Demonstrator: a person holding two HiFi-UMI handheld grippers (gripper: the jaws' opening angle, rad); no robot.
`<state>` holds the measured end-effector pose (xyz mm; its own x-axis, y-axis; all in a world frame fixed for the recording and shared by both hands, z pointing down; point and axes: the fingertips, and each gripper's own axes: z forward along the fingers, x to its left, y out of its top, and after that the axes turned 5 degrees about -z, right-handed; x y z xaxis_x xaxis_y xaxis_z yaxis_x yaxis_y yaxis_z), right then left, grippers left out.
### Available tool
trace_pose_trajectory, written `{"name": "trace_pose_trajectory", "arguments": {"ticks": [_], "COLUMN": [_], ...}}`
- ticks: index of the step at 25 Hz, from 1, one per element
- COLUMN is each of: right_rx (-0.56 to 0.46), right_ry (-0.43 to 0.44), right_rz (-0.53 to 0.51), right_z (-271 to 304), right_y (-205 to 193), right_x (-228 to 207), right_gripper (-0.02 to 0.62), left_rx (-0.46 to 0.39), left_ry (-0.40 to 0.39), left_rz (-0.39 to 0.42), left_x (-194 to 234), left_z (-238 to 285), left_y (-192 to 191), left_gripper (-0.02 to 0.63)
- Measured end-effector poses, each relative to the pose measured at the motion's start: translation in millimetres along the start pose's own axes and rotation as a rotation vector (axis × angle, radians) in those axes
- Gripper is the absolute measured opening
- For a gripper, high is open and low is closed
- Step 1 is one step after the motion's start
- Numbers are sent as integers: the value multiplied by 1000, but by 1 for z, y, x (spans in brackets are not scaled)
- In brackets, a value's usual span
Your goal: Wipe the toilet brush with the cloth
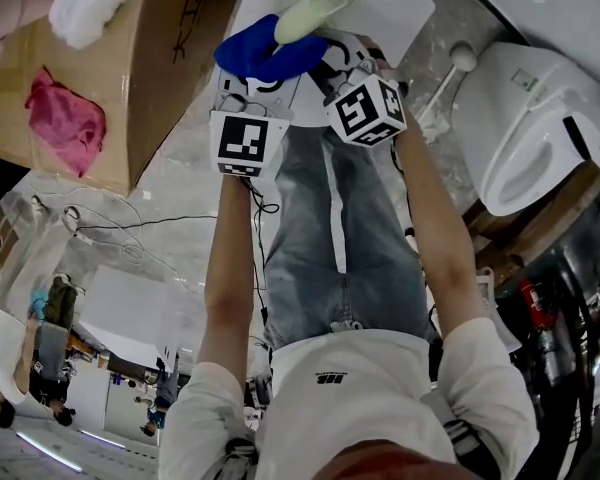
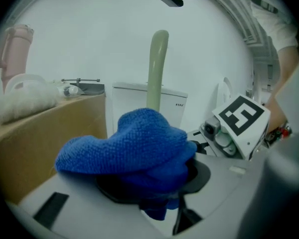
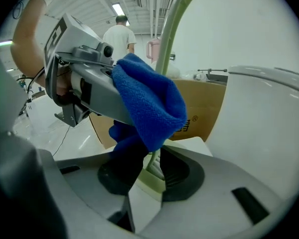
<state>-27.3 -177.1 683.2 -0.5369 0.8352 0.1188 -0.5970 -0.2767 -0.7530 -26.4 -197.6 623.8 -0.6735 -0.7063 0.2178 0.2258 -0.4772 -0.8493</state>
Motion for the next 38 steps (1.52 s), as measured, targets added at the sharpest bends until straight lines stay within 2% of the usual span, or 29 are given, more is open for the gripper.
{"name": "trace_pose_trajectory", "arguments": {"ticks": [8, 14, 17, 21, 29, 38], "right_rx": [30, 16, 8, 18, 37, 58], "right_ry": [57, 55, 30, 29, 39, 46], "right_rz": [-45, -48, -34, -41, -34, -37], "right_z": [17, 19, 17, 18, 18, 18], "right_y": [-8, -9, -11, -11, -11, -10], "right_x": [5, 6, 2, 1, 1, 1], "right_gripper": [98, 97, 59, 57, 57, 57], "left_rx": [4, 1, 2, 14, -8, -83], "left_ry": [-4, -8, -18, -14, -22, -36], "left_rz": [-14, -28, -15, -5, 47, 84], "left_x": [4, 5, 2, 2, -5, -15], "left_z": [21, 31, 33, 31, 15, -5], "left_y": [-8, -17, -17, -14, 16, 79], "left_gripper": [151, 136, 116, 110, 110, 110]}}
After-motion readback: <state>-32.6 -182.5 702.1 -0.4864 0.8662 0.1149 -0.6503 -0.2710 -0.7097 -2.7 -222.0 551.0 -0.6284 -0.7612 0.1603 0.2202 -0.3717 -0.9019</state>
